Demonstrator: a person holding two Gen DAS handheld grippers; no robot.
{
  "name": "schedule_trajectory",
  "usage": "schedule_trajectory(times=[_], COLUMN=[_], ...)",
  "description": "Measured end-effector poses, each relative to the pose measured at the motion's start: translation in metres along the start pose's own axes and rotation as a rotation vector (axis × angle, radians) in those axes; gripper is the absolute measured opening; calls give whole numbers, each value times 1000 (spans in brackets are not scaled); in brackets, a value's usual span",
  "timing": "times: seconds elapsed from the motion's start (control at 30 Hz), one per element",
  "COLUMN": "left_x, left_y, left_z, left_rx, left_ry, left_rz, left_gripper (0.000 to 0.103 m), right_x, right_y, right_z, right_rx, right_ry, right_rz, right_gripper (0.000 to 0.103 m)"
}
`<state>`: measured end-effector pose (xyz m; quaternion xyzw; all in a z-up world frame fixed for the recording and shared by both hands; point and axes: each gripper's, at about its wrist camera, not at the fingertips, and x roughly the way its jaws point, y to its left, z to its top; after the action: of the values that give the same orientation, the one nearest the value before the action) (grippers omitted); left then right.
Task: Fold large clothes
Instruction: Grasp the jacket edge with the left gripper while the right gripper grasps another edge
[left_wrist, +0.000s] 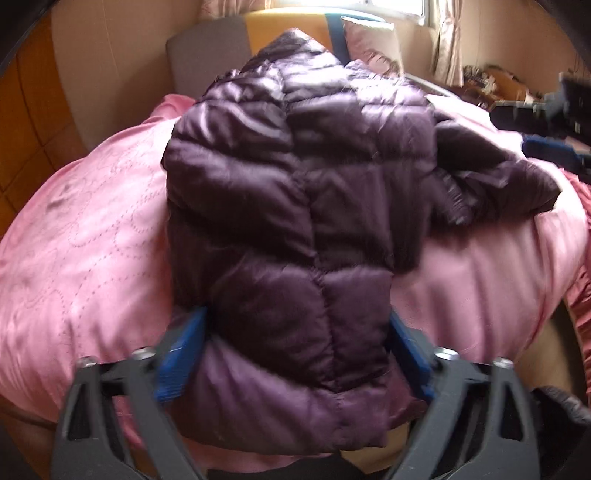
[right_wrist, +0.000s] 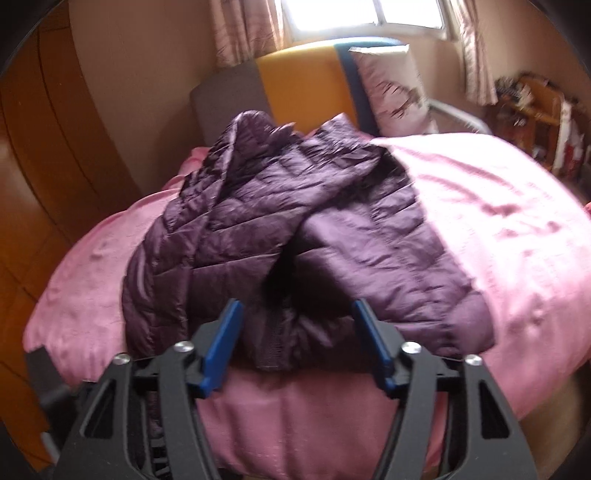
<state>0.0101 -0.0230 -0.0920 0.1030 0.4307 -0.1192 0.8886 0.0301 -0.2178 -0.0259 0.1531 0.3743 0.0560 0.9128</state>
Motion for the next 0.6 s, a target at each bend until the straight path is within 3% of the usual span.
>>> schedule_trajectory(times=[0.03,0.1,0.2,0.27,0.3,0.37,0.4,0.6], left_x=[2,0,-8,-15,-19,-27,-31,-46], left_y=[4,10,28,45,56,72,84,172], left_z=[0,0,1,4,6,16,21,67], left_rx=[-13,-29,-79,-142,-183,-244,-279,-473], left_ry=[-2,-20,-33,-38,-47,-58,-69,-174], left_rz=[-15,-27,-86,-159,-197,-229,-232,-201], left_gripper=[78,56,32,27,25,25,25,25], right_x=[9,22,49,68,75,82,78,29], right_y=[2,5,9,12,14,19,24,12], right_z=[1,1,5,9,12,18,24,59], right_rx=[16,36,69,85,92,78,47,-97], right_ry=[33,69,126,150,163,163,138,-26], right_rz=[47,102,161,195,217,226,229,107], right_gripper=[53,52,53,49,36,23,10,6])
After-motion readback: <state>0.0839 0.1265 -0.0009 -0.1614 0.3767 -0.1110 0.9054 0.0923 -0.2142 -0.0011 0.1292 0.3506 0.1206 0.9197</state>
